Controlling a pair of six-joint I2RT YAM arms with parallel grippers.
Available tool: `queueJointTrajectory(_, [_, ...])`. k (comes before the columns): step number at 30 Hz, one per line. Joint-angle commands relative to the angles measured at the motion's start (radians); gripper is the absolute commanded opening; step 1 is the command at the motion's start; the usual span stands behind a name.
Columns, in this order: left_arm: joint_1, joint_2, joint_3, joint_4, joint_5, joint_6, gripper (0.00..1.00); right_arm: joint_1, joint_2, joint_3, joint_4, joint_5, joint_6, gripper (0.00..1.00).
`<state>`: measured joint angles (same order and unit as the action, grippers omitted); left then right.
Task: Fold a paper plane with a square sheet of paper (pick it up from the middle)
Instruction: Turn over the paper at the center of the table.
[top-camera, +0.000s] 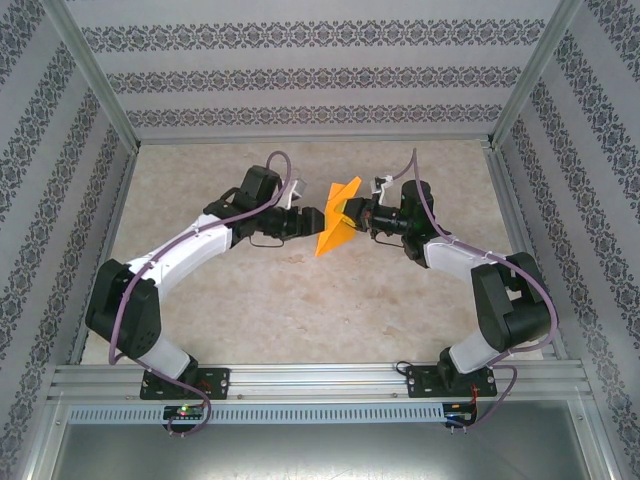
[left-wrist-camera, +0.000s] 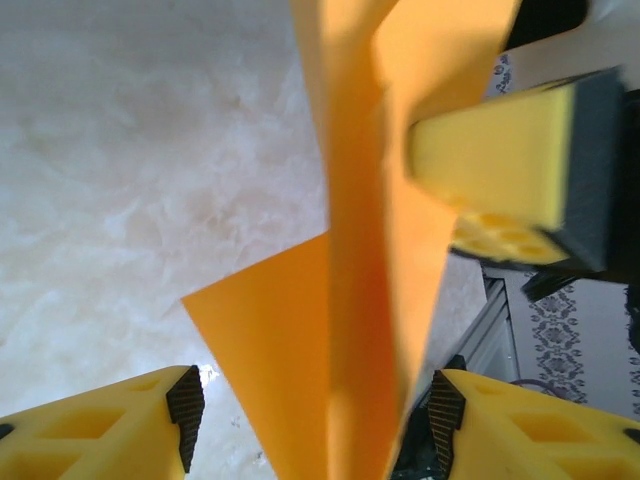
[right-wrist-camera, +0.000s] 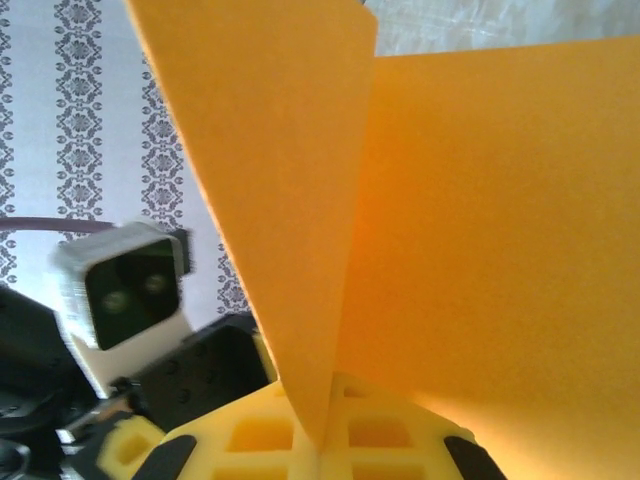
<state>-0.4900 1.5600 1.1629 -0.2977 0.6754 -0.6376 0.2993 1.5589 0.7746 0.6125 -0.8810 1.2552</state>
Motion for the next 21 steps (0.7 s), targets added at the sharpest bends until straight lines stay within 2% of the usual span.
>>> queueJointTrajectory(1, [-0.006, -0.037, -0.061, 0.136, 0.053, -0.117, 0.65, 0.012, 0.007, 0.034, 0.059, -0.018, 0.013, 0.00])
queueJointTrajectory(8, [-0.005, -0.026, -0.135, 0.375, 0.127, -0.265, 0.65, 0.013, 0.058, 0.023, 0.250, -0.031, 0.140, 0.00])
queueJointTrajectory(15, [-0.006, -0.036, -0.123, 0.404, 0.131, -0.269, 0.65, 0.017, 0.043, 0.025, 0.194, -0.019, 0.108, 0.00])
queueJointTrajectory(21, [-0.005, -0.011, -0.131, 0.491, 0.168, -0.333, 0.60, 0.016, 0.035, 0.026, 0.196, -0.016, 0.115, 0.00])
